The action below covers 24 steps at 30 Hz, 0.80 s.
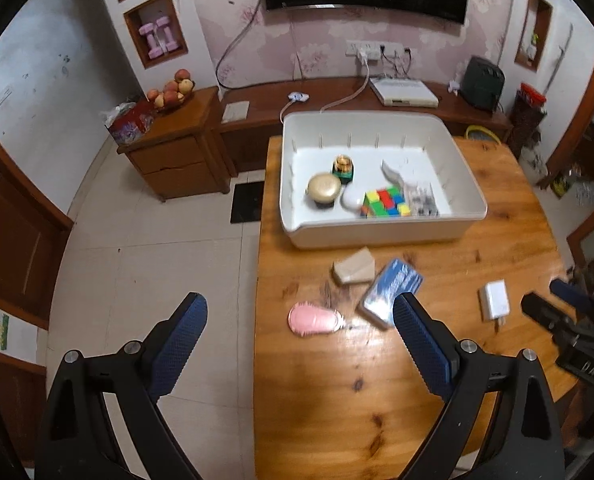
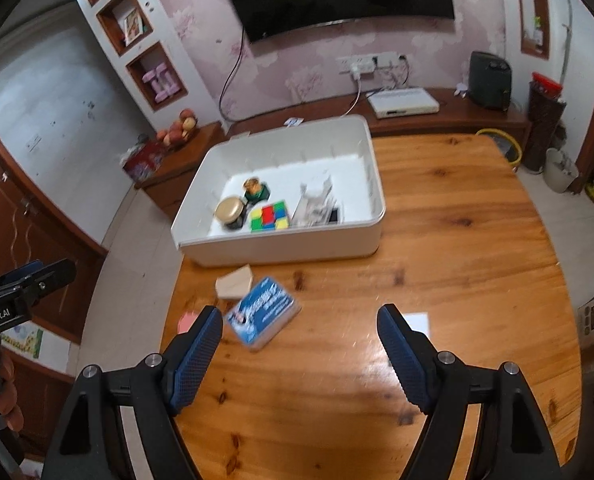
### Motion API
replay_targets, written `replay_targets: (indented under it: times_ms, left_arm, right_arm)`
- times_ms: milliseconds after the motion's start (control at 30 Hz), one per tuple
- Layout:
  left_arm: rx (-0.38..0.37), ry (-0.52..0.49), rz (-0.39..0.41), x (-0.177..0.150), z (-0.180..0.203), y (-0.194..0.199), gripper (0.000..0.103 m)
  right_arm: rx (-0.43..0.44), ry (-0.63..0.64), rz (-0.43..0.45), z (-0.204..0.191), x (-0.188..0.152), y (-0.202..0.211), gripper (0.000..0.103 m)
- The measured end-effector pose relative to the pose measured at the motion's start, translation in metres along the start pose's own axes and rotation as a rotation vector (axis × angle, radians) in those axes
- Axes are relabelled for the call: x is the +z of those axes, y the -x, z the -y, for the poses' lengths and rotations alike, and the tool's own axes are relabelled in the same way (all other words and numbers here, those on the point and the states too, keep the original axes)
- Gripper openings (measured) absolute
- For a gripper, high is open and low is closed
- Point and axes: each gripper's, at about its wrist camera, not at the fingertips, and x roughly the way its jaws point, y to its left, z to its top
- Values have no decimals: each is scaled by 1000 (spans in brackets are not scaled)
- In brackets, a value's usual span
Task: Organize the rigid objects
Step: 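Lift both tools out of the bin back over the table, then grasp the pink tape dispenser with the left tool while the right tool grasps the blue floss box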
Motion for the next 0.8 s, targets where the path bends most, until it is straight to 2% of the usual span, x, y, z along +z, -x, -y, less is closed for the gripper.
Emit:
replay_targets:
  times_ms: [233, 467, 700, 800]
  left_arm:
    - [-14, -153, -88, -29, 12, -34, 95]
    - [-75, -350, -172, -49, 19, -76, 95]
    - [-125, -497, -218, -42, 10, -122, 95]
    - [-184, -543, -226, -36, 4, -137, 95]
  right_arm:
    - [22, -11, -28, -4, -12, -7, 80]
    - [12, -53, -83, -13, -17, -29, 80]
    - [-36, -139, -145, -27, -16, -61, 80]
    - [-67, -192, -183, -35, -14, -86, 80]
